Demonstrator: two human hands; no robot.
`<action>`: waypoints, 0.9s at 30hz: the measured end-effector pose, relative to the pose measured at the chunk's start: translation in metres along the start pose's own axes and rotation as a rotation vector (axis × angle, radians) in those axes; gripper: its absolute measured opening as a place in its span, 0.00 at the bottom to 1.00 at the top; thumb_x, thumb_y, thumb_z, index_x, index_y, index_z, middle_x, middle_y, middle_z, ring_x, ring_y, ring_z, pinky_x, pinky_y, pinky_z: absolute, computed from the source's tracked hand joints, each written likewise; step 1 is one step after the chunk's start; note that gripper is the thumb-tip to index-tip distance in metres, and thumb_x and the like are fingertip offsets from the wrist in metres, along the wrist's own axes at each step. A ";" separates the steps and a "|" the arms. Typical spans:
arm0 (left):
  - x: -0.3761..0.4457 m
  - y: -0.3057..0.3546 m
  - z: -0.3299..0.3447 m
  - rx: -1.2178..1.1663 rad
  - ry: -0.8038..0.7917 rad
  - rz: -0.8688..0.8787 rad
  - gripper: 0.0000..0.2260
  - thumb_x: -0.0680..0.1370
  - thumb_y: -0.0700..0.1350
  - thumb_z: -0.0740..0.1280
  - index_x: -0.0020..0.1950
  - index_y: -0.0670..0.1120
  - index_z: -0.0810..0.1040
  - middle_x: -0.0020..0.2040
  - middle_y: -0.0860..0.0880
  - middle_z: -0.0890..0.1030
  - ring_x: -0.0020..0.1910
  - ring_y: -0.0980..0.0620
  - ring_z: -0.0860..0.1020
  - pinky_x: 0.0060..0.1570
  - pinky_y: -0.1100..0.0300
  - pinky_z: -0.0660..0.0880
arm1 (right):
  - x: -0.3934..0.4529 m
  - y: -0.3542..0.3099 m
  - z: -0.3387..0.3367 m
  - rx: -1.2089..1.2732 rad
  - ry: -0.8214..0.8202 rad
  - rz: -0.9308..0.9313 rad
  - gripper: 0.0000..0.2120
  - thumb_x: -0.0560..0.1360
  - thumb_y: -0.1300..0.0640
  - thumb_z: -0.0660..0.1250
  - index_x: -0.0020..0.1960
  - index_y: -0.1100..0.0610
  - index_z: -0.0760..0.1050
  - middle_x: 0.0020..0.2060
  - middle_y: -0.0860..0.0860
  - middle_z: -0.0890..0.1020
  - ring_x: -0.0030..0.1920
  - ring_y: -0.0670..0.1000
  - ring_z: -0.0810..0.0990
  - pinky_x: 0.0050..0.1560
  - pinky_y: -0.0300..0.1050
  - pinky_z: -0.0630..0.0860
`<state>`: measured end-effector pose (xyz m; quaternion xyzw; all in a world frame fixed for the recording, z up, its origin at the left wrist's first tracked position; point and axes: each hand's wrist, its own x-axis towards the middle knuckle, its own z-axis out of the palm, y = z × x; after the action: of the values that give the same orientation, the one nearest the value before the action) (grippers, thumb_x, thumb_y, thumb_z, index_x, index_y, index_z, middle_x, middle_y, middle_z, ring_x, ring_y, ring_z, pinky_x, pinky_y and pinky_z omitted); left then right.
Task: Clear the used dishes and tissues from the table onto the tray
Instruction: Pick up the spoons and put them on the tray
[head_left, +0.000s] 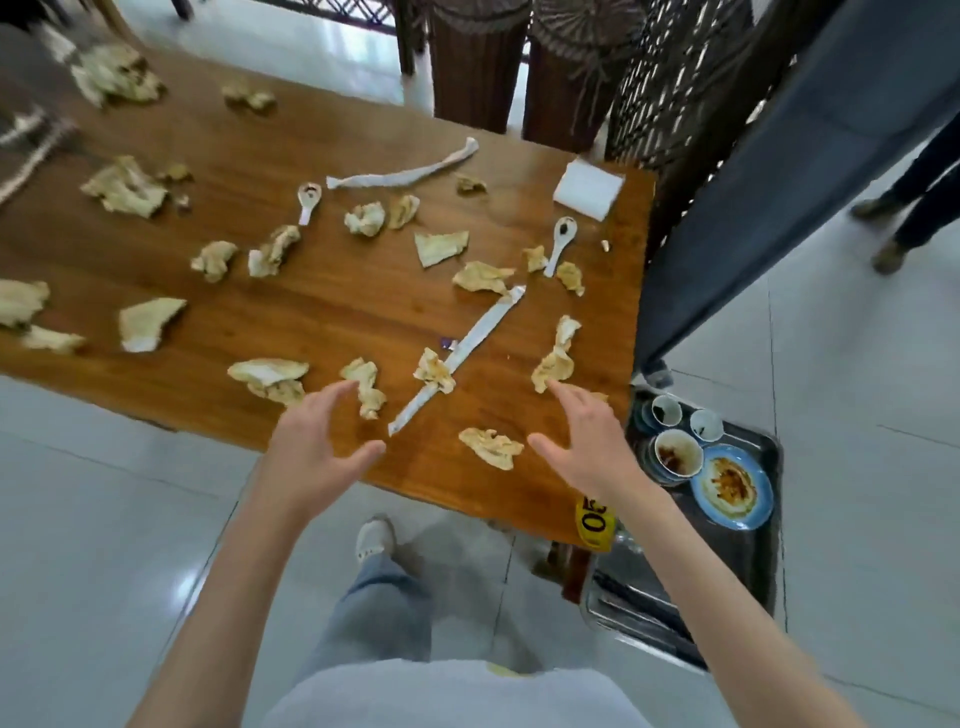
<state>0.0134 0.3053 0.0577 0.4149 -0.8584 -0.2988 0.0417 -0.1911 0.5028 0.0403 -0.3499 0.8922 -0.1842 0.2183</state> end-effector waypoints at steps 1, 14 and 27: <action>0.018 -0.002 -0.006 0.005 -0.020 0.026 0.32 0.68 0.52 0.76 0.69 0.52 0.68 0.65 0.49 0.74 0.64 0.49 0.71 0.61 0.49 0.72 | 0.010 -0.009 0.001 0.001 0.016 0.027 0.33 0.74 0.45 0.66 0.75 0.49 0.56 0.71 0.50 0.65 0.71 0.52 0.62 0.71 0.52 0.60; 0.198 0.006 -0.043 0.084 -0.120 0.250 0.28 0.72 0.50 0.72 0.70 0.52 0.68 0.63 0.49 0.75 0.64 0.49 0.71 0.63 0.50 0.70 | 0.127 -0.040 0.020 0.018 0.159 0.296 0.31 0.74 0.45 0.67 0.73 0.48 0.60 0.70 0.49 0.68 0.70 0.52 0.65 0.66 0.51 0.66; 0.253 -0.024 0.003 0.129 -0.113 0.145 0.24 0.74 0.50 0.70 0.68 0.52 0.69 0.63 0.49 0.76 0.64 0.49 0.72 0.61 0.49 0.73 | 0.254 -0.006 0.012 -0.172 0.296 0.323 0.19 0.77 0.53 0.64 0.66 0.56 0.71 0.60 0.54 0.77 0.61 0.55 0.75 0.57 0.49 0.74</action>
<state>-0.1363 0.1090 -0.0021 0.3362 -0.9046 -0.2619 -0.0120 -0.3492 0.3169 -0.0332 -0.1888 0.9714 -0.1194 0.0809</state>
